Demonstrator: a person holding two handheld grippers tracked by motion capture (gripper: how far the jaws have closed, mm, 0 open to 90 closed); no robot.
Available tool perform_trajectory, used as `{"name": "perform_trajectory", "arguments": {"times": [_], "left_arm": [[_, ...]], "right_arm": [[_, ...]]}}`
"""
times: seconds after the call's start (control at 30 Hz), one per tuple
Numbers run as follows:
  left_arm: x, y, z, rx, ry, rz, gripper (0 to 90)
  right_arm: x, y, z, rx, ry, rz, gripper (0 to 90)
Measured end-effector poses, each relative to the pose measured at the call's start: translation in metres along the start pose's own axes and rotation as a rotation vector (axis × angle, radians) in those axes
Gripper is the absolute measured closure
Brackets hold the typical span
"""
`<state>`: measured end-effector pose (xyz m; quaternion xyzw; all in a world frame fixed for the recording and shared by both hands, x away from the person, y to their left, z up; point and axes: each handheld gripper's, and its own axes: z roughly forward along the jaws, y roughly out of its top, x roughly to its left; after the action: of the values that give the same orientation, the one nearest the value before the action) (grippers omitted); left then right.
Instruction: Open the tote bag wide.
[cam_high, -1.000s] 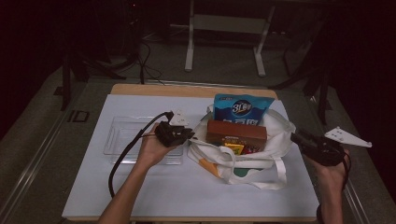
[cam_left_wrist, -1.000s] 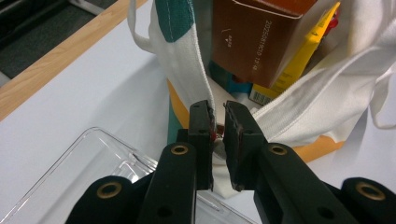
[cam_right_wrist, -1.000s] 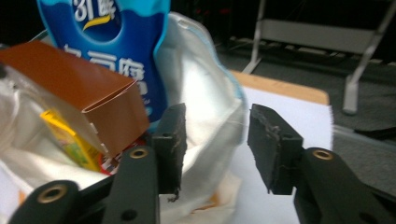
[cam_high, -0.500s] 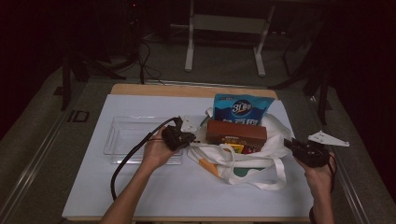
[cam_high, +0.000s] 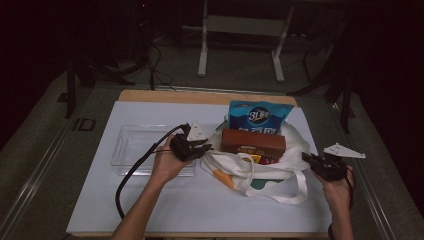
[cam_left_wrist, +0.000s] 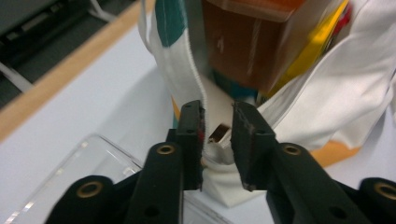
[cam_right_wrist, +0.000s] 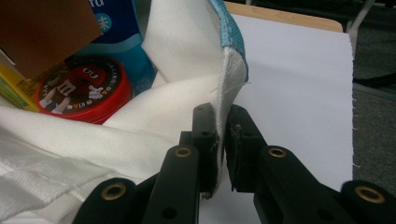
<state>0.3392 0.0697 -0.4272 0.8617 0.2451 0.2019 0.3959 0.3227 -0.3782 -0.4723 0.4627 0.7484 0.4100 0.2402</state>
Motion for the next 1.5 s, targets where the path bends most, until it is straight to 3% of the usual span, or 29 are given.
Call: {"name": "perform_trajectory", "arguments": {"times": [0.17,0.27,0.4,0.5,0.6,0.8,0.93,1.07,1.2,1.5], "left_arm": [[-0.006,0.007,-0.016,-0.071,-0.001,0.013,66.6],[-0.011,0.008,-0.02,-0.085,-0.038,0.041,66.8],[-0.021,0.008,-0.011,-0.045,-0.059,0.075,69.3],[-0.024,0.007,-0.005,-0.02,-0.048,0.09,73.2],[-0.031,0.004,0.008,0.039,-0.017,0.12,78.4],[-0.039,-0.002,0.02,0.078,-0.011,0.122,89.1],[-0.047,-0.006,0.026,0.114,-0.002,0.154,89.7],[-0.051,-0.012,0.034,0.141,-0.01,0.154,90.0],[-0.059,-0.016,0.04,0.172,0.011,0.202,90.0],[-0.059,-0.021,0.045,0.188,-0.005,0.19,90.0]], "right_arm": [[0.002,0.002,-0.003,-0.005,0.003,-0.012,82.7],[0.003,0.004,-0.004,-0.009,0.005,-0.016,82.7],[0.002,0.005,-0.004,-0.009,0.007,-0.017,82.8],[0.002,0.005,-0.004,-0.01,0.008,-0.014,82.9],[0.001,0.003,-0.003,-0.012,0.015,-0.003,83.0],[0.001,0.003,-0.002,-0.006,0.02,-0.014,85.0],[0.002,0.002,0.0,0.002,0.021,-0.019,85.8],[0.001,-0.001,0.003,0.009,0.028,-0.01,86.5],[0.0,-0.004,0.007,0.026,0.028,-0.016,86.9],[-0.001,-0.01,0.011,0.044,0.031,-0.011,87.2]]}}
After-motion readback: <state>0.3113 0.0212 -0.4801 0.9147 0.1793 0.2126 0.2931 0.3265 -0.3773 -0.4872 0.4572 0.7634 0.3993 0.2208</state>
